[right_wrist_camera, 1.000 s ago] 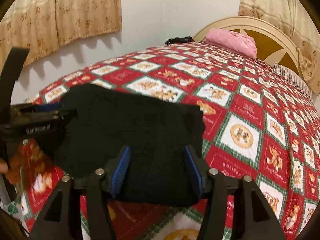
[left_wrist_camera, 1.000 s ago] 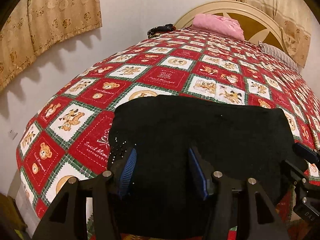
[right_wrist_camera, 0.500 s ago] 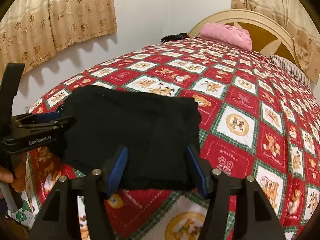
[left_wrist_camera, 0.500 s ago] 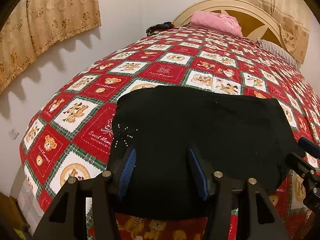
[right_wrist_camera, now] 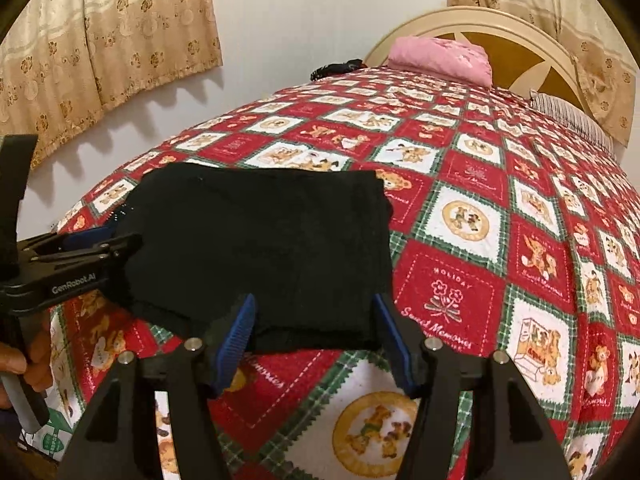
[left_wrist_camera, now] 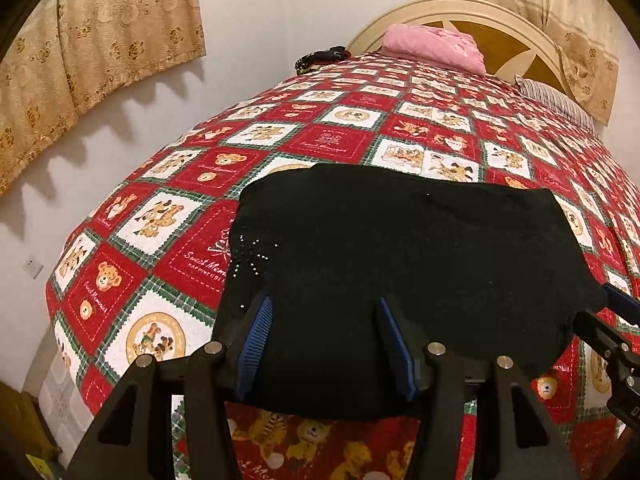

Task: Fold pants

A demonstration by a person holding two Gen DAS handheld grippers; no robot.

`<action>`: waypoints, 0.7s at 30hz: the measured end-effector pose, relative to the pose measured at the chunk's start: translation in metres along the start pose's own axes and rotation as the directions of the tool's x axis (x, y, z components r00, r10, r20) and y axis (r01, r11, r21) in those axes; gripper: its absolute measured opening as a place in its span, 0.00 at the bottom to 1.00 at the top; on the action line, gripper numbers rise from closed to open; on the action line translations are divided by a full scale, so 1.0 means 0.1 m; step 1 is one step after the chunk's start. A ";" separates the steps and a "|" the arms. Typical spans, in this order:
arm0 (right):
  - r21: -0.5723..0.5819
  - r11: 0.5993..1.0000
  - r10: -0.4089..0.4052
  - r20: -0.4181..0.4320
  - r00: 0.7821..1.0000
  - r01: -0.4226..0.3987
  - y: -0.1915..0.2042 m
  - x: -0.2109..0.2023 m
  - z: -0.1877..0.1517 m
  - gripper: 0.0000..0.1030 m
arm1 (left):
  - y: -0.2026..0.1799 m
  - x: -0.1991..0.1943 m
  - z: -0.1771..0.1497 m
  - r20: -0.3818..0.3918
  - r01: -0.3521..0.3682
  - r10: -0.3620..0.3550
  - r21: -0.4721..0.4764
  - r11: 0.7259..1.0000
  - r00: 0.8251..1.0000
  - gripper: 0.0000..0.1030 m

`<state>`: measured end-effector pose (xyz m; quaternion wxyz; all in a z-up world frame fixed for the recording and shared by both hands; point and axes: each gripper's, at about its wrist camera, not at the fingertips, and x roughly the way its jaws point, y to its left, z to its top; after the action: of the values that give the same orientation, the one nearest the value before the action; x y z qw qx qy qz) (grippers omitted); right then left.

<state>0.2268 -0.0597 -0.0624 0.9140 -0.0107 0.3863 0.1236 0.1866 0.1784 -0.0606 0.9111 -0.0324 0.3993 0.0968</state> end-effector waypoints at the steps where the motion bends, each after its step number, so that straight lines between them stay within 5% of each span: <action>1: 0.007 1.000 -0.010 0.003 1.000 0.010 0.00 -0.02 -0.01 0.61 | 0.00 0.00 0.00 0.003 -0.003 0.003 0.000 1.000 1.000 0.55; 5: 0.062 0.997 -0.044 0.039 0.998 0.041 -0.04 -0.17 -0.02 0.61 | -0.03 -0.05 -0.03 0.013 -0.004 0.004 -0.003 1.000 1.000 0.55; 12: 0.184 0.982 -0.051 0.089 0.995 0.034 -0.08 -0.44 -0.07 0.77 | -0.14 -0.19 -0.09 0.026 0.044 -0.044 -0.004 0.999 0.999 0.55; 21: 0.230 0.970 -0.121 0.175 0.977 0.079 -0.04 -0.84 -0.22 0.78 | -0.36 -0.55 -0.19 0.090 0.029 -0.034 0.058 0.998 0.995 0.55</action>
<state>0.1559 -0.0849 -0.0183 0.9468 0.0836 0.3089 0.0337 0.1435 0.1322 -0.0337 0.9303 -0.0084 0.3595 0.0727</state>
